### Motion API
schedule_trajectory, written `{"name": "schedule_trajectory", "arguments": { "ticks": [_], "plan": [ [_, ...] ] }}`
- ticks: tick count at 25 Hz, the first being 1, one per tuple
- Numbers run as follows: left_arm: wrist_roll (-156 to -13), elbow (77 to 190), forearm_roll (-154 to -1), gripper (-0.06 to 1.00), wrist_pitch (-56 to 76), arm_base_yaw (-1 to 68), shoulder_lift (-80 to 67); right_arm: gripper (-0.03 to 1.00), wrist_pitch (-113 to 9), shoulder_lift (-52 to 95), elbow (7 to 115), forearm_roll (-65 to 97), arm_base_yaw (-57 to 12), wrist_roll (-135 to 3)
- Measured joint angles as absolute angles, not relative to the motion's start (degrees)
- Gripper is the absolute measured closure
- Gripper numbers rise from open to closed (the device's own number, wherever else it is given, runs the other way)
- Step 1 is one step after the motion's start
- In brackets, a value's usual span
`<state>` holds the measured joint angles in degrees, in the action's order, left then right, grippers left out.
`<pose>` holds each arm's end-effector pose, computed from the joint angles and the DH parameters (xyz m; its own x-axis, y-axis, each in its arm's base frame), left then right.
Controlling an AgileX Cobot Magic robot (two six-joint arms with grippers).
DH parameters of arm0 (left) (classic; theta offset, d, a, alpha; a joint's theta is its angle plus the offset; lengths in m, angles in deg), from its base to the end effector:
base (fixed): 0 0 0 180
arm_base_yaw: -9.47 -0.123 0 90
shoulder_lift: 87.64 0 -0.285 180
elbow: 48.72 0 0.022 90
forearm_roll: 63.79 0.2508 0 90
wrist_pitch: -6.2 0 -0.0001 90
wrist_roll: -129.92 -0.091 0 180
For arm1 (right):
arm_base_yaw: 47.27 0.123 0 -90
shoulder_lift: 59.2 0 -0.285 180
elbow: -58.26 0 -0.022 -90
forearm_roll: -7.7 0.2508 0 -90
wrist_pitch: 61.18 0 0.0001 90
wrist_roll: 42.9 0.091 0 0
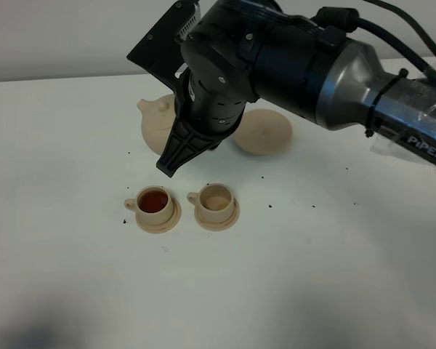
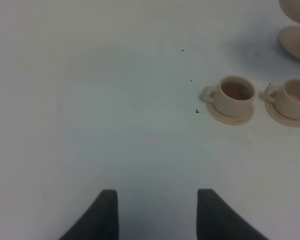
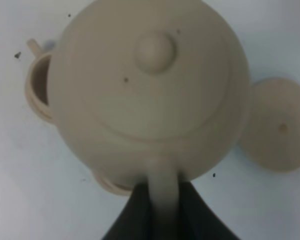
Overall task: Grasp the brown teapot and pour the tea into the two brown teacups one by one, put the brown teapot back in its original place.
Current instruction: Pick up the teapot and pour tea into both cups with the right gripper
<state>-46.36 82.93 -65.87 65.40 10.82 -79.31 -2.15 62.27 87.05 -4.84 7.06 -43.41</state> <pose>-0.0028 -0.0028 0.2807 -0.4389 -0.0731 -0.8956 0.0150 0.9960 -0.0886 0.2724 0.3504 0.2980 -0.4152 -0.7850 -0.4597 -0.8027 0.5540 -0.2210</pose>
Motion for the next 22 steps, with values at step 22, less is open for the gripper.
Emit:
{"name": "schedule_trajectory", "arguments": {
  "ticks": [22],
  "plan": [
    [-46.4,82.9,-65.9,0.53,65.4,10.8,-79.3,0.85,-29.3,53.7,53.9,3.6,10.7,-40.6]
  ]
}}
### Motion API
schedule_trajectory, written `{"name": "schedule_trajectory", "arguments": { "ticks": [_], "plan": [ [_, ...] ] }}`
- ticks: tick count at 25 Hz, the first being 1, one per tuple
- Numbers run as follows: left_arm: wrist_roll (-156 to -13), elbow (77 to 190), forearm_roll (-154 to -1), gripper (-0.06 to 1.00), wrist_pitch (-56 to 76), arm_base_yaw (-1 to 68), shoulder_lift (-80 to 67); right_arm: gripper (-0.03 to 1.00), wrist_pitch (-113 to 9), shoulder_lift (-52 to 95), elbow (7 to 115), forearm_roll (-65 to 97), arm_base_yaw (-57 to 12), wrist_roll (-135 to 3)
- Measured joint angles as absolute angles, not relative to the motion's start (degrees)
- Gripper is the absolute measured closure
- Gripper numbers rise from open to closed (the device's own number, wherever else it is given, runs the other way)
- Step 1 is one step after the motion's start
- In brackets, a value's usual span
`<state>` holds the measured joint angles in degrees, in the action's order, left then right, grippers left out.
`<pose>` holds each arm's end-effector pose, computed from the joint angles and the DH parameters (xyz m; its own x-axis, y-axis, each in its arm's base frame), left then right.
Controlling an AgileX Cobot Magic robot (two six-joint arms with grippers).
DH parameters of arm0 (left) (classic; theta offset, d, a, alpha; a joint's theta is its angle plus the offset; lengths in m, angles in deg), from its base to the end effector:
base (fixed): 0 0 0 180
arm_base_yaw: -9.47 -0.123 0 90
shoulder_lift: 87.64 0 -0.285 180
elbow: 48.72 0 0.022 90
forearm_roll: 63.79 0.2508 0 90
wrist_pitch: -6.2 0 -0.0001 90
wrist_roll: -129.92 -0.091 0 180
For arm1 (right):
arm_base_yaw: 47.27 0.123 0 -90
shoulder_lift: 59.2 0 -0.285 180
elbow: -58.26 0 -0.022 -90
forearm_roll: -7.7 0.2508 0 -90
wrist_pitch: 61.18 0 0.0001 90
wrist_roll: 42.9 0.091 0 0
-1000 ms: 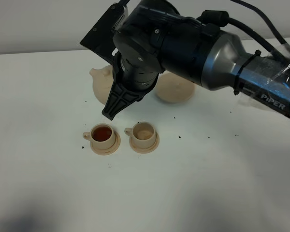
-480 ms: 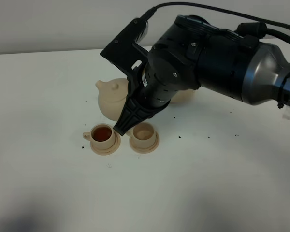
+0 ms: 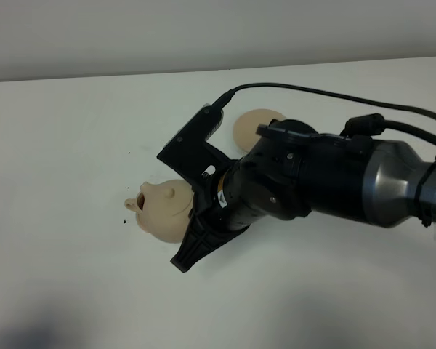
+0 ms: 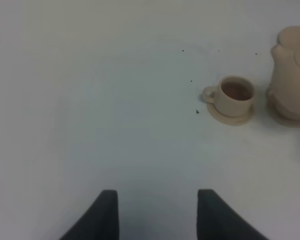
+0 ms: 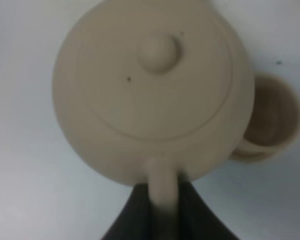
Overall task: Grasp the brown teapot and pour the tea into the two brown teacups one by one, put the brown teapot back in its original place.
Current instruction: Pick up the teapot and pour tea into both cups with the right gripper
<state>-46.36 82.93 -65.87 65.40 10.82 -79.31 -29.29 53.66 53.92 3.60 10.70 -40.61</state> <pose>-0.0028 -0.0028 0.2807 -0.4389 -0.0731 -0.8956 0.0150 0.9960 -0.0886 0.2101 0.3293 0.2125 -0.4372 -0.7381 -0.5139 -0.8461 0.5312 -0.0431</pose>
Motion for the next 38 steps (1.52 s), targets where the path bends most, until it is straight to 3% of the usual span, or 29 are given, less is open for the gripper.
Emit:
{"name": "schedule_trajectory", "arguments": {
  "ticks": [8,21,38],
  "plan": [
    [-46.4,82.9,-65.9,0.53,65.4,10.8,-79.3,0.85,-38.2,53.6,45.6,4.3,13.3,-39.9],
    [-46.4,82.9,-65.9,0.53,65.4,10.8,-79.3,0.85,-39.7,49.1,36.3,4.4,13.2,-39.8],
    [-46.4,82.9,-65.9,0.53,65.4,10.8,-79.3,0.85,-33.1,44.8,34.1,-6.6,0.3,-40.0]
  ]
}}
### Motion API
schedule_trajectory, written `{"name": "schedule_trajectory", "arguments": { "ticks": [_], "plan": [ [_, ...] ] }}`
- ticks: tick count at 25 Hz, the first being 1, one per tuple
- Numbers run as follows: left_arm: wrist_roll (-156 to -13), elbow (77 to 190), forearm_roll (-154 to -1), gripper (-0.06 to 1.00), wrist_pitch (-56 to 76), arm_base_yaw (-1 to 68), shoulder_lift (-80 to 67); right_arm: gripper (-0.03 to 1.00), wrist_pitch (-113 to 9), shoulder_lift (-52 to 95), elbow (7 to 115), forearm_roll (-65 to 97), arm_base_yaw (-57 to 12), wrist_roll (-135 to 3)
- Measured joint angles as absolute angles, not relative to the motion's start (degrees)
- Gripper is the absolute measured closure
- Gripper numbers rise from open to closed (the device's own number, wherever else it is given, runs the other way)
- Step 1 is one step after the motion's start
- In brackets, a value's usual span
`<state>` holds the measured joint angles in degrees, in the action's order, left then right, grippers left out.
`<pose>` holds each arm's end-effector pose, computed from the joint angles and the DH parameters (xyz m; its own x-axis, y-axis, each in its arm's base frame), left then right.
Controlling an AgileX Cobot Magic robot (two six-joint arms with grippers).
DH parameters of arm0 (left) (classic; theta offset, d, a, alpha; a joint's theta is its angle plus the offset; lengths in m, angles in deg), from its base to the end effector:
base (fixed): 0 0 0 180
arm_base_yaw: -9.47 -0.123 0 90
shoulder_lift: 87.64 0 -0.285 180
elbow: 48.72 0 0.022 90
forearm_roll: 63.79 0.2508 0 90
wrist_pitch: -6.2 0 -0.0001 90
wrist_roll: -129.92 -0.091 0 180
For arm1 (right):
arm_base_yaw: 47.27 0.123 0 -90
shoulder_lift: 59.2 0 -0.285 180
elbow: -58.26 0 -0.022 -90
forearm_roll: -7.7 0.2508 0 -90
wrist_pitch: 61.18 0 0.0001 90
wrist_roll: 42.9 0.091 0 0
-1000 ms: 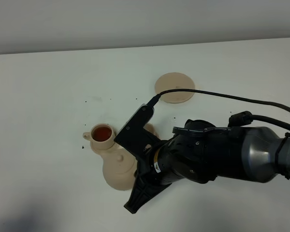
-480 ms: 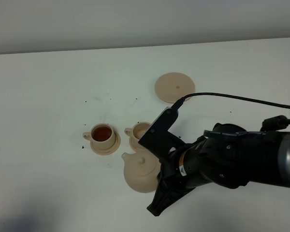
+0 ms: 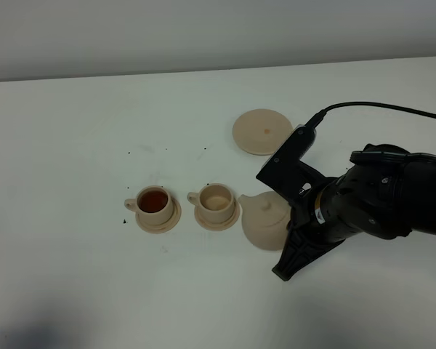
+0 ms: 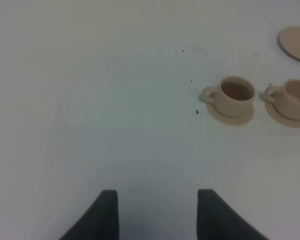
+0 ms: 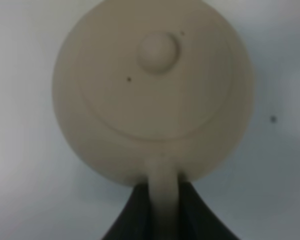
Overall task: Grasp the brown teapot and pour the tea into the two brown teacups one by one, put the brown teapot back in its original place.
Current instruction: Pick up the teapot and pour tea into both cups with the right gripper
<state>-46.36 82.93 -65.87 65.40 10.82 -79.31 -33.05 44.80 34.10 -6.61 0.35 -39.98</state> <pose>-0.0028 -0.0028 0.2807 -0.4389 -0.0731 -0.8956 0.0150 0.9960 -0.0886 0.2216 0.2271 0.1796 -0.4859 -0.7822 -0.3900 -0.7950 0.5809 -0.1747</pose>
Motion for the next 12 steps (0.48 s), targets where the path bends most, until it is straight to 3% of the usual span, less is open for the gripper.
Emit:
{"name": "schedule_trajectory", "arguments": {
  "ticks": [12],
  "plan": [
    [-46.4,82.9,-65.9,0.53,65.4,10.8,-79.3,0.85,-29.1,50.1,40.2,-13.3,-0.3,-41.2]
  ]
}}
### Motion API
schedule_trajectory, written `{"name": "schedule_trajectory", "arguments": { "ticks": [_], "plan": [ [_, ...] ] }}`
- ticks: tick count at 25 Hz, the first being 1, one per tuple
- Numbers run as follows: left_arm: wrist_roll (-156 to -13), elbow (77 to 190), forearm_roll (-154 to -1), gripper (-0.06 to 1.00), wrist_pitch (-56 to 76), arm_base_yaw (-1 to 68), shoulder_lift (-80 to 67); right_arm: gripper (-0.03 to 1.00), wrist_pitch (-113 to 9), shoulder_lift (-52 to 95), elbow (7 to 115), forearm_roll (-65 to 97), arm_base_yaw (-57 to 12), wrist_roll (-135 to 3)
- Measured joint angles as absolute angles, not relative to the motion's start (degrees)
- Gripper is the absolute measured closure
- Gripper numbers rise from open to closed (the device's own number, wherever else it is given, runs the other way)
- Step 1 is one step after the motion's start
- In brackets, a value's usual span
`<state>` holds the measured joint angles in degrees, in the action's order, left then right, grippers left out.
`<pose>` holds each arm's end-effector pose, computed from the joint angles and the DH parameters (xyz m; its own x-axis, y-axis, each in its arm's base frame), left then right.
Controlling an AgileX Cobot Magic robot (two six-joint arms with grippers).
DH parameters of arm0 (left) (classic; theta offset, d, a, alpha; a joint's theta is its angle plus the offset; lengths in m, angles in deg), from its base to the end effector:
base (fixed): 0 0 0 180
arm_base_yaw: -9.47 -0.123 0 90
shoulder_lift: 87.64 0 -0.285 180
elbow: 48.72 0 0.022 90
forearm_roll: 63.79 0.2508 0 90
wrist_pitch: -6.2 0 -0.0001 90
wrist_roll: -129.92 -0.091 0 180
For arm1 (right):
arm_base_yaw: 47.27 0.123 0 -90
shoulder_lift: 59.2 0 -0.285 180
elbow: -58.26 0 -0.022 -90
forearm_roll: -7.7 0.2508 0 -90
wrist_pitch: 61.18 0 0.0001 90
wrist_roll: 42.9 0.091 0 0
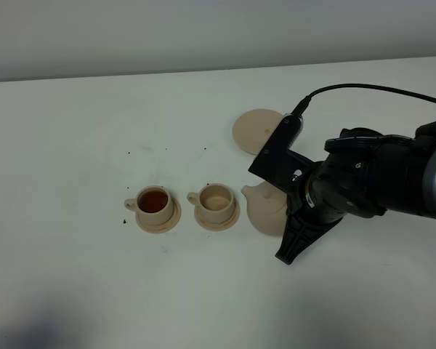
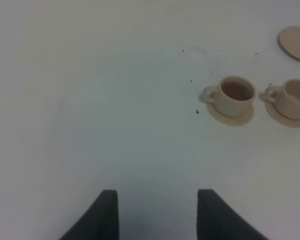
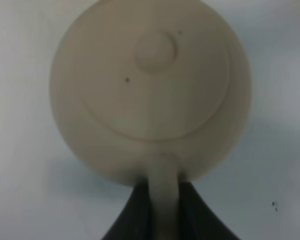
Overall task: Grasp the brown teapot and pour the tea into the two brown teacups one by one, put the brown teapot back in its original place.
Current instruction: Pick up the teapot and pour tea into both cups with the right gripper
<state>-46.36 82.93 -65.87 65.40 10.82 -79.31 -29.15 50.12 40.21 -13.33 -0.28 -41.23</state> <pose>-0.0028 -0.0028 0.2807 -0.4389 -0.0731 -0.8956 0.0150 0.9960 -0.0886 0.2452 0.2374 0.1746 -0.4167 -0.8527 -0.3151 -0.8193 0.5025 -0.2761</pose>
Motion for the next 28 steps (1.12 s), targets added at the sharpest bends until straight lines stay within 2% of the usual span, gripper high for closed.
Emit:
{"name": "schedule_trajectory", "arguments": {
  "ticks": [28],
  "plan": [
    [-46.4,82.9,-65.9,0.53,65.4,10.8,-79.3,0.85,-26.4,50.8,44.0,-15.5,2.9,-49.5]
  ]
}}
